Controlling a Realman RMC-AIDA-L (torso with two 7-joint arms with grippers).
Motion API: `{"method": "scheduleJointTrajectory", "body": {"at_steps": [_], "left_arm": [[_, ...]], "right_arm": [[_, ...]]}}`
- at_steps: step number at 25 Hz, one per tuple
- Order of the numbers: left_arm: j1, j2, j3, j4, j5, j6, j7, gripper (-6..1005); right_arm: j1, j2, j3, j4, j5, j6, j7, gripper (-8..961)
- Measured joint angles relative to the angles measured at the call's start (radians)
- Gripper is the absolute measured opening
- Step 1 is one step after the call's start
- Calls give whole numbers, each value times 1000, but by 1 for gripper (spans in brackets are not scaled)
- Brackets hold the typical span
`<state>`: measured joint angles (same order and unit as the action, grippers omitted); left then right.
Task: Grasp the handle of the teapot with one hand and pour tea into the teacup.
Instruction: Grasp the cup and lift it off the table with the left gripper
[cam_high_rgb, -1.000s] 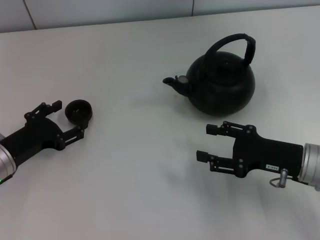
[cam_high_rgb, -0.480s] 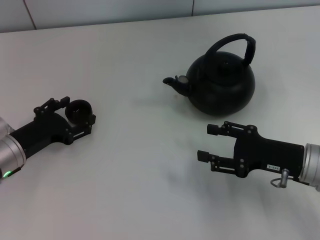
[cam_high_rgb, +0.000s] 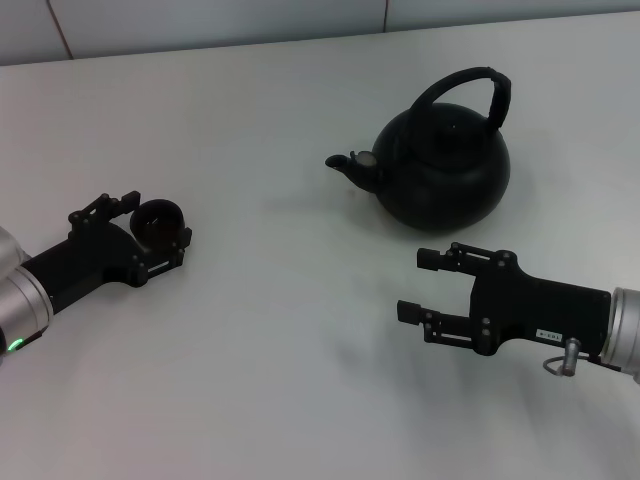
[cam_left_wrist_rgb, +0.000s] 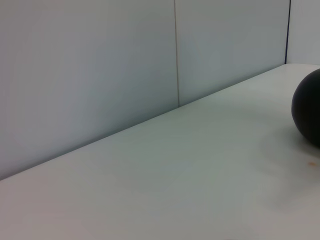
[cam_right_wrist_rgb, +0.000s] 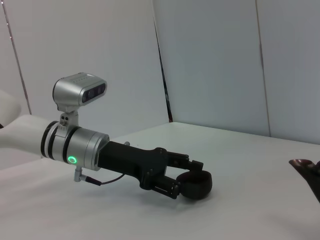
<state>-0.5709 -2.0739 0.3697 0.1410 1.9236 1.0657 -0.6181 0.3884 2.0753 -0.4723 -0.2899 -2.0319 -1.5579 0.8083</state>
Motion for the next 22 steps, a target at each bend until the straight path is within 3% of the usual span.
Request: {"method": "scheduleJointTrajectory", "body": {"at_steps": [14, 22], "left_arm": [[-4, 3, 20, 0, 0, -6, 0, 835], [-4, 2, 22, 0, -6, 2, -3, 706]], "right_arm": [[-2, 2, 1, 0, 1, -4, 2, 729], [-2, 2, 1, 0, 1, -7, 2, 727]]}}
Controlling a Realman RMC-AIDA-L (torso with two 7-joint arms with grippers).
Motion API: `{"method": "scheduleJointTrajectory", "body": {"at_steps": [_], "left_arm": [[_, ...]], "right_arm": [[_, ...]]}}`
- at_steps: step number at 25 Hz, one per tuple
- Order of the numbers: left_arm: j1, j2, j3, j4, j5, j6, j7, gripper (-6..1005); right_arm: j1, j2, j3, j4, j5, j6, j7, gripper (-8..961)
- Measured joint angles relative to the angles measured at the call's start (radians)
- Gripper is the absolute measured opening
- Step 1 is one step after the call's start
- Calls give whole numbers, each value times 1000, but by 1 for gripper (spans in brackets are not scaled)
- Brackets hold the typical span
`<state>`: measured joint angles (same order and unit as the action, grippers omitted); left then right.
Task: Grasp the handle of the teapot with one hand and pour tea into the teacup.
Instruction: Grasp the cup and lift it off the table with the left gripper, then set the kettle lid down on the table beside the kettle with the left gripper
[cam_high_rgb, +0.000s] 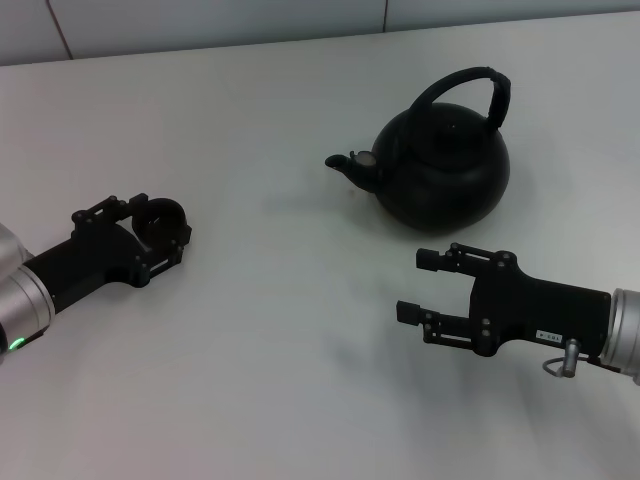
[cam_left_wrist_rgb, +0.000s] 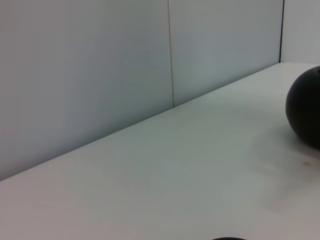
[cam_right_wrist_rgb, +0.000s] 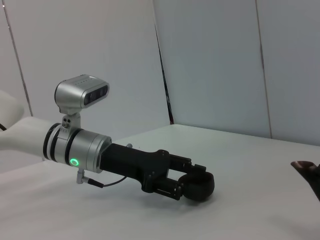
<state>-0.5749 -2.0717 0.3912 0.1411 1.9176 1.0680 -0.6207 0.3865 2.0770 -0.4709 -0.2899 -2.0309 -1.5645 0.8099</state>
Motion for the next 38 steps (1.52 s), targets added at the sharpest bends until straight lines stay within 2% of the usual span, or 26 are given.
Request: {"method": "scheduleJointTrajectory", "body": {"at_steps": [7, 13, 15, 18, 30, 38], "left_arm": [[-1, 3, 1, 5, 0, 37, -19, 696], [1, 6, 50, 18, 5, 101, -50, 695], [0, 5, 108, 32, 5, 141, -59, 695], [-13, 3, 140, 36, 6, 164, -64, 696], [-50, -4, 162, 20, 6, 158, -59, 707], [-112, -7, 162, -57, 0, 107, -36, 715]], "right_arm": [[0, 0, 0, 0, 1, 0, 0, 727], [0, 0, 0, 0, 2, 4, 0, 728], [0, 0, 0, 0, 2, 6, 0, 728], [0, 0, 0, 0, 2, 6, 0, 728], [-2, 0, 0, 1, 2, 2, 0, 728], [-4, 0, 0, 2, 1, 2, 0, 729]]}}
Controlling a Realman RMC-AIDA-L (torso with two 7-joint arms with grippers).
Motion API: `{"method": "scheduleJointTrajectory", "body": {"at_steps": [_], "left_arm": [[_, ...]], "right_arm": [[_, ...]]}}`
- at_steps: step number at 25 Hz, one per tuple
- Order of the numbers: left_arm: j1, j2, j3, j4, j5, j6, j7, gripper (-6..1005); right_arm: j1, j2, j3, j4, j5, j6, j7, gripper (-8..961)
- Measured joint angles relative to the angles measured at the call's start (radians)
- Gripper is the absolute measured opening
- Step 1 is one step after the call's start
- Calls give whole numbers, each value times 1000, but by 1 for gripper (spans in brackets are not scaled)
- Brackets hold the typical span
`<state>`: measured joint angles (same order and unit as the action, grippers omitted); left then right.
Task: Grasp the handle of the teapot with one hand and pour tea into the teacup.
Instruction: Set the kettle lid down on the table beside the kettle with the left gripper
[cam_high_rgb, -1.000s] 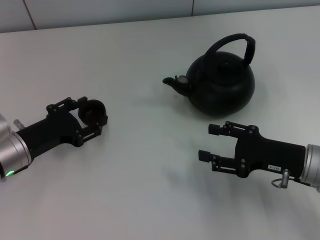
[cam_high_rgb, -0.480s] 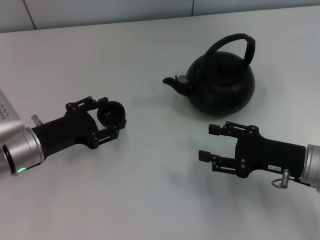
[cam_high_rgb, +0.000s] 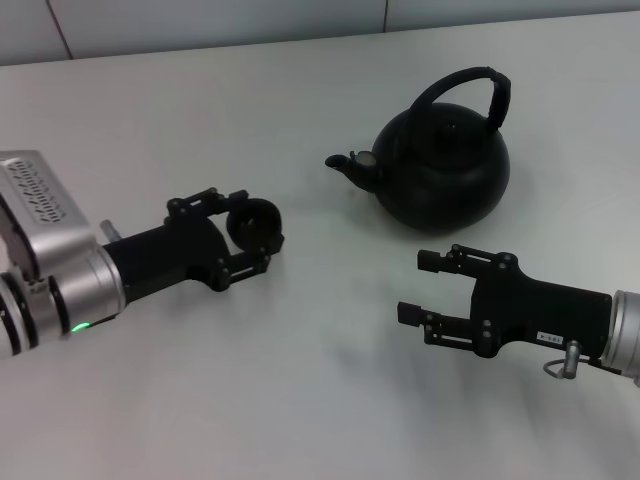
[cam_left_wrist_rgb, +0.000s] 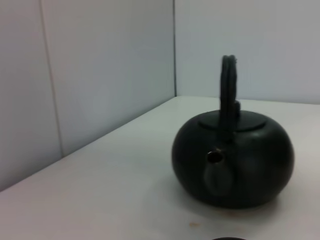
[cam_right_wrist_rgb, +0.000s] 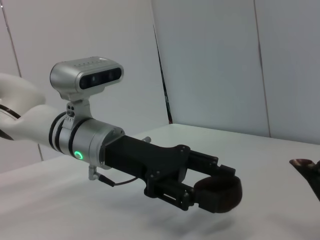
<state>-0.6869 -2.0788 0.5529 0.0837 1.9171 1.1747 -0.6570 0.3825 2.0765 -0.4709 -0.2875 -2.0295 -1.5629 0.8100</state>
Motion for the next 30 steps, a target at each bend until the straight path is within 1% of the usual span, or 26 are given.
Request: {"method": "scheduleJointTrajectory", "body": {"at_steps": [8, 16, 30], "left_arm": [[-30, -1, -11, -56, 0, -34, 46, 724], [-30, -1, -25, -60, 0, -39, 55, 732], [-36, -1, -28, -99, 1, -97, 104, 746]], "right_arm": [[-4, 1, -1, 1, -2, -3, 0, 729], [-5, 0, -1, 1, -3, 0, 0, 727], [-5, 0, -2, -2, -5, -1, 0, 728]]}}
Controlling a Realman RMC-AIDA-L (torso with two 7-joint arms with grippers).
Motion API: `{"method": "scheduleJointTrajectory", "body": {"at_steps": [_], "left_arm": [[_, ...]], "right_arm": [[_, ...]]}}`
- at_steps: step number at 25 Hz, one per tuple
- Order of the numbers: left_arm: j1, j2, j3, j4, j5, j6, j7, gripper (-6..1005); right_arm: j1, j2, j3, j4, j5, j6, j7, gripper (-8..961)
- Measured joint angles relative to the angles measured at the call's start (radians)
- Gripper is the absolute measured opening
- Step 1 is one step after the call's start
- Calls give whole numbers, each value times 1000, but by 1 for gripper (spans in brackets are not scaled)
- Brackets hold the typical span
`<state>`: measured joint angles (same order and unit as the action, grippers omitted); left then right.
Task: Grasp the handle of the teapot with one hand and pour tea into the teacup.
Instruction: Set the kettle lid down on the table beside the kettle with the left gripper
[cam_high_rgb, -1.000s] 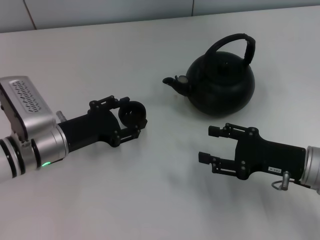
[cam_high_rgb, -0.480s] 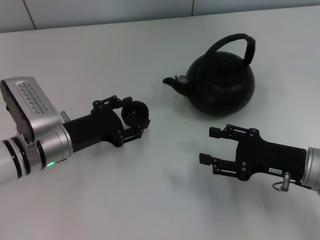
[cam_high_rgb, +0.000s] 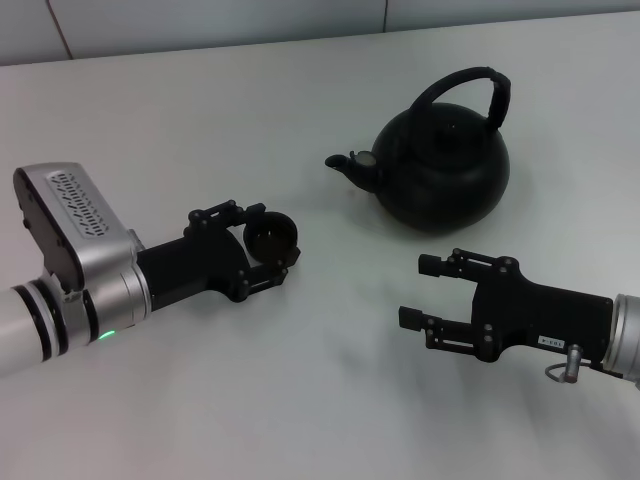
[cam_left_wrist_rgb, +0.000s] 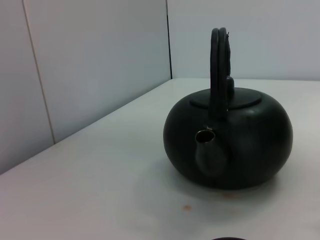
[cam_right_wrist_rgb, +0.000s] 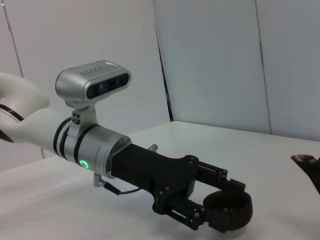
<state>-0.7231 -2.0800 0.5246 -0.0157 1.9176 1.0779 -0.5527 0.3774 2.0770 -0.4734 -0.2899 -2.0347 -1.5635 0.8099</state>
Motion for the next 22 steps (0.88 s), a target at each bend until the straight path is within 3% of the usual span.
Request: {"method": "scheduleJointTrajectory", "body": {"at_steps": [22], "left_arm": [[-3, 0, 1, -11, 1, -9, 13, 769]], "right_arm": [[-5, 0, 1, 1, -1, -4, 0, 728]]}}
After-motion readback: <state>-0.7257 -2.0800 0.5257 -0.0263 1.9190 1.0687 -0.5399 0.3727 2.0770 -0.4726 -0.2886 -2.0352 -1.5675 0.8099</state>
